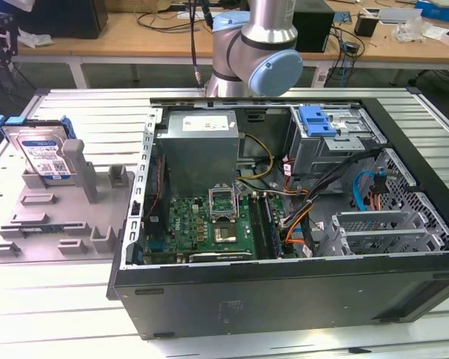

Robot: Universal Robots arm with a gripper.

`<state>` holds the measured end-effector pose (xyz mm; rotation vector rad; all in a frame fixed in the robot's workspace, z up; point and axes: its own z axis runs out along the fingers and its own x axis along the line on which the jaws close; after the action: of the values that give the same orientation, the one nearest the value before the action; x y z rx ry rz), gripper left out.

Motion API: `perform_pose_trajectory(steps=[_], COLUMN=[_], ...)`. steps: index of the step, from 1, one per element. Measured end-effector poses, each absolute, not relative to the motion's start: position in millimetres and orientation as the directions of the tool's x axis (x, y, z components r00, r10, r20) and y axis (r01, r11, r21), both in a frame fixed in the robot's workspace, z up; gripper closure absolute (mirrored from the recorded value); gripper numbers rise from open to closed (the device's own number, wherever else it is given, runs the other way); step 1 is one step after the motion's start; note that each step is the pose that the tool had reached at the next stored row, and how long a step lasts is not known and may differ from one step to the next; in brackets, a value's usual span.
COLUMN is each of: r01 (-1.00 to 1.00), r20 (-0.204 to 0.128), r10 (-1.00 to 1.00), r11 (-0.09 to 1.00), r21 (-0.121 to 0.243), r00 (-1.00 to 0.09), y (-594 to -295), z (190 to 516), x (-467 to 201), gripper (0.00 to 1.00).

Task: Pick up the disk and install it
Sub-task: 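Pick up the disk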

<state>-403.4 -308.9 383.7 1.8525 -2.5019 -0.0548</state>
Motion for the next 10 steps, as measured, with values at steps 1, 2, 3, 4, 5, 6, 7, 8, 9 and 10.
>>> perform_pose_trajectory(steps=[1, 2, 3, 4, 5, 6, 7, 8, 9, 10], r01=[-0.961, -0.969, -0.972, -0.977, -0.98, -0.984, -0.988, -0.99, -0.992, -0.993], r20=[0.002, 0.002, 0.002, 0.002, 0.002, 0.002, 0.002, 0.002, 0.003, 0.003], r10=[-0.962, -0.97, -0.973, -0.978, -0.981, -0.985, -0.989, -0.991, -0.993, -0.994], r11=[0.274, 0.245, 0.229, 0.21, 0.192, 0.175, 0.15, 0.133, 0.116, 0.107], r21=[0.045, 0.045, 0.045, 0.045, 0.045, 0.045, 0.045, 0.045, 0.045, 0.045], r00=[-0.274, -0.245, -0.229, -0.211, -0.192, -0.175, -0.15, -0.133, -0.116, -0.107], y=[-308.9, -308.9, -308.9, -308.9, -308.9, -308.9, -308.9, -308.9, -308.9, -308.9], z=[383.6, 383.4, 383.3, 383.1, 382.9, 382.8, 382.6, 382.5, 382.5, 382.5], x=[-403.4, -403.4, -403.4, -403.4, -403.4, -403.4, -403.4, -403.4, -403.4, -403.4], gripper=[0.58, 0.58, 0.58, 0.58, 0.58, 0.58, 0.58, 0.58, 0.58, 0.58])
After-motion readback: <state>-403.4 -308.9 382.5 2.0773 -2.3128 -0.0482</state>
